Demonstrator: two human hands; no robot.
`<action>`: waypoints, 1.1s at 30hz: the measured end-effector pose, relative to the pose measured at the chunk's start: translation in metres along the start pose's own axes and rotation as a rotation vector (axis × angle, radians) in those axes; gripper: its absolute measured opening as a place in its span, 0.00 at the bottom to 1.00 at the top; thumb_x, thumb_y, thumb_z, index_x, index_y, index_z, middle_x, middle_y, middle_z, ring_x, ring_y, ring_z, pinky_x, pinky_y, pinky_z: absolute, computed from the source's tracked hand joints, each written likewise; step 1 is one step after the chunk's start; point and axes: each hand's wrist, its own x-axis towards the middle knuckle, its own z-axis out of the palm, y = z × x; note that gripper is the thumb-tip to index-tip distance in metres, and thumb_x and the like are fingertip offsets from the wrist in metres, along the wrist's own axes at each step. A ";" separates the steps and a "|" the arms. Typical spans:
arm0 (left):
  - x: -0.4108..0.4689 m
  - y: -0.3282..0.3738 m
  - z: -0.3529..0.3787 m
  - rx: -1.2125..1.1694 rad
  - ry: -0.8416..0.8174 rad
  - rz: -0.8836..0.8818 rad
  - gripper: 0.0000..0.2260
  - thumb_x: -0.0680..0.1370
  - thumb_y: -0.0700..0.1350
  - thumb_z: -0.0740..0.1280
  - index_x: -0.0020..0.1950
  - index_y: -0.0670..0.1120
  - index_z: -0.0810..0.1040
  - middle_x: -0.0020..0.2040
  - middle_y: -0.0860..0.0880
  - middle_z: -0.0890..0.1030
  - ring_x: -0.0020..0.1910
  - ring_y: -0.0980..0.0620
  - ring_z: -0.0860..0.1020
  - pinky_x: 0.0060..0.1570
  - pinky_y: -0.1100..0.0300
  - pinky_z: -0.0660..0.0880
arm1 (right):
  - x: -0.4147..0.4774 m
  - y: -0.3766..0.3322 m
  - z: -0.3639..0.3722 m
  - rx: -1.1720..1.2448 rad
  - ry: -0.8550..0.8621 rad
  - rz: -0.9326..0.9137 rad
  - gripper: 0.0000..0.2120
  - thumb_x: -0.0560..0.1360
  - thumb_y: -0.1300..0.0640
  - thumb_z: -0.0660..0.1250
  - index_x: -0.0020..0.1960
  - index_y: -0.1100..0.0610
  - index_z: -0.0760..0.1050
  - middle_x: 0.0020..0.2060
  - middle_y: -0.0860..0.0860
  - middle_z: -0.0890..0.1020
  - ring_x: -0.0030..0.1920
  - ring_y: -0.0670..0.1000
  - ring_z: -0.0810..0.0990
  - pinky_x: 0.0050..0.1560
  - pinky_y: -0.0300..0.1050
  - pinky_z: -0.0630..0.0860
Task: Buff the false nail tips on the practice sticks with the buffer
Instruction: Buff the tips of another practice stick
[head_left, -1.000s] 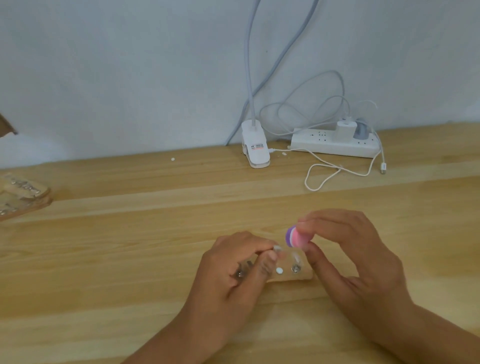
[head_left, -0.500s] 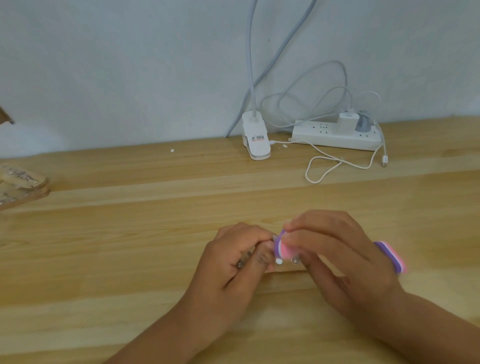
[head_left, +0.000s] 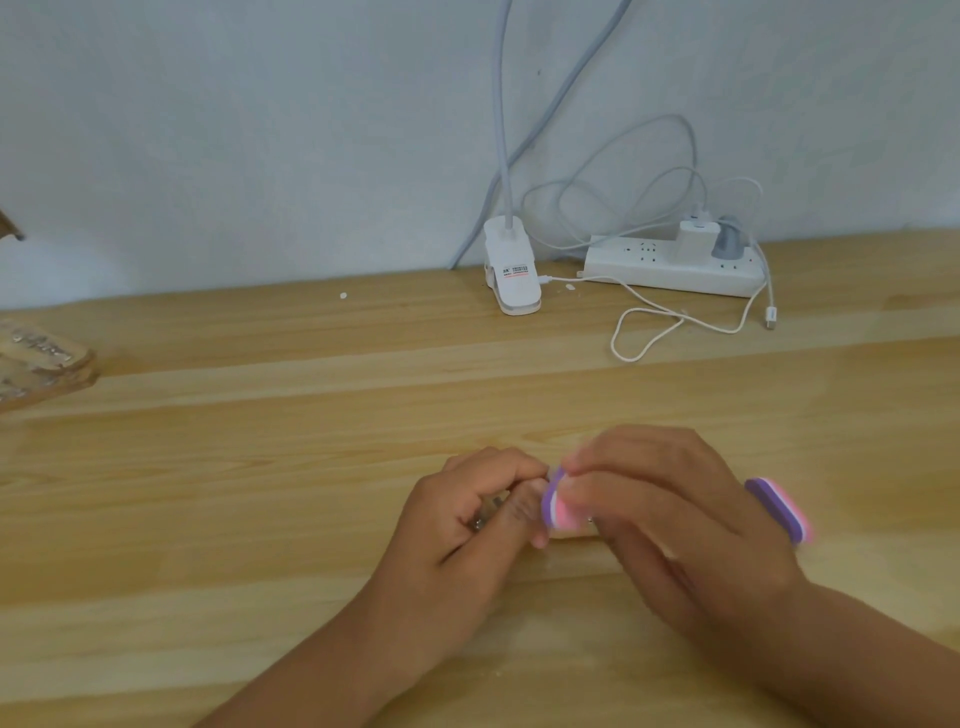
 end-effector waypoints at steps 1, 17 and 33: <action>0.000 0.000 0.000 -0.004 -0.003 -0.009 0.10 0.79 0.51 0.60 0.41 0.54 0.78 0.35 0.55 0.77 0.39 0.54 0.76 0.46 0.52 0.73 | 0.001 0.003 -0.002 -0.016 0.010 0.032 0.17 0.73 0.74 0.68 0.57 0.59 0.80 0.56 0.53 0.80 0.58 0.52 0.79 0.60 0.45 0.73; 0.000 -0.004 0.000 0.200 0.117 0.066 0.10 0.81 0.48 0.56 0.47 0.50 0.77 0.41 0.58 0.76 0.44 0.53 0.76 0.46 0.63 0.68 | 0.003 0.003 -0.002 -0.079 0.068 0.150 0.10 0.77 0.68 0.68 0.57 0.60 0.79 0.52 0.53 0.82 0.55 0.51 0.80 0.61 0.42 0.72; -0.002 -0.003 0.000 0.570 0.049 0.173 0.10 0.81 0.46 0.57 0.47 0.50 0.78 0.40 0.60 0.74 0.43 0.56 0.73 0.51 0.52 0.66 | 0.003 0.001 0.000 -0.084 0.004 0.055 0.12 0.73 0.71 0.70 0.54 0.62 0.83 0.53 0.54 0.82 0.54 0.53 0.79 0.58 0.44 0.74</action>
